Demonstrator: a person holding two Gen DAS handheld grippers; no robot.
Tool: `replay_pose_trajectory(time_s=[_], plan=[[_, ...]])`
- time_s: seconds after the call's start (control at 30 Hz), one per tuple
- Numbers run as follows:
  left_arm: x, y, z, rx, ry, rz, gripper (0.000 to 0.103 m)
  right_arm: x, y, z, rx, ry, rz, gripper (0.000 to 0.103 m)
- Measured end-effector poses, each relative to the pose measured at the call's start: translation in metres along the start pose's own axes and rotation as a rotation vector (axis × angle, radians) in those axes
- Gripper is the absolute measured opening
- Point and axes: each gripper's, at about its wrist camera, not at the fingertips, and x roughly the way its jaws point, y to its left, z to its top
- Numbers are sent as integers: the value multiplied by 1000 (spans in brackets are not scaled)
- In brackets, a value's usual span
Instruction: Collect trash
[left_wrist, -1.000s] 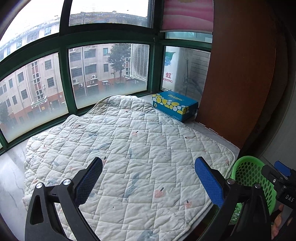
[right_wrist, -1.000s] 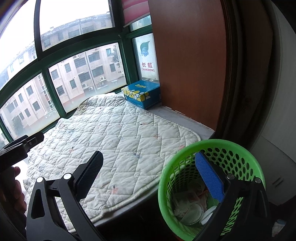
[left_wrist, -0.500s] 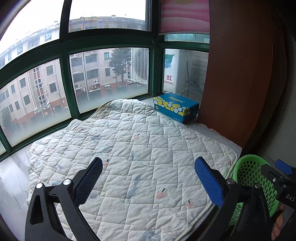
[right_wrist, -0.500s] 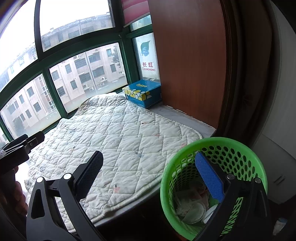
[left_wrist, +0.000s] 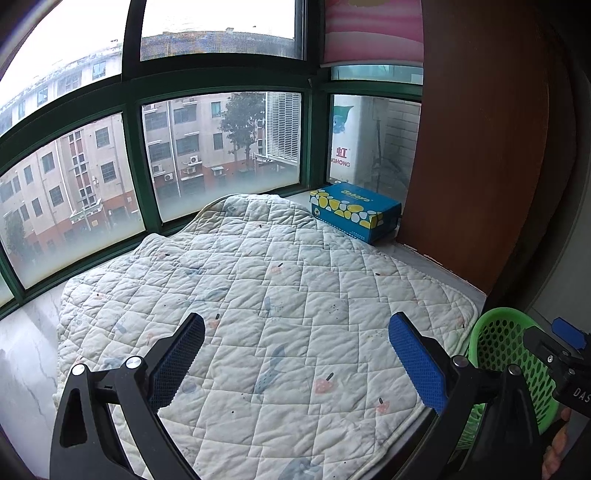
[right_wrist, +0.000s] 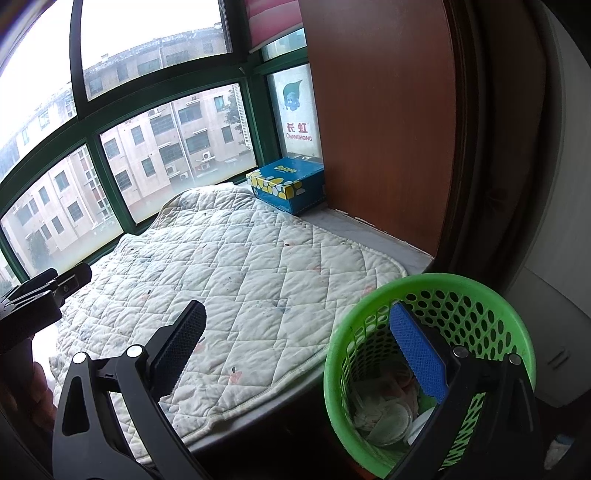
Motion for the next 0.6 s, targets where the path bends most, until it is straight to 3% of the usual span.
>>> replay_pose_trajectory(time_s=[0.6], plan=[[2, 3, -2, -13, 11, 2, 96, 1, 3, -3, -3, 8, -3, 98]])
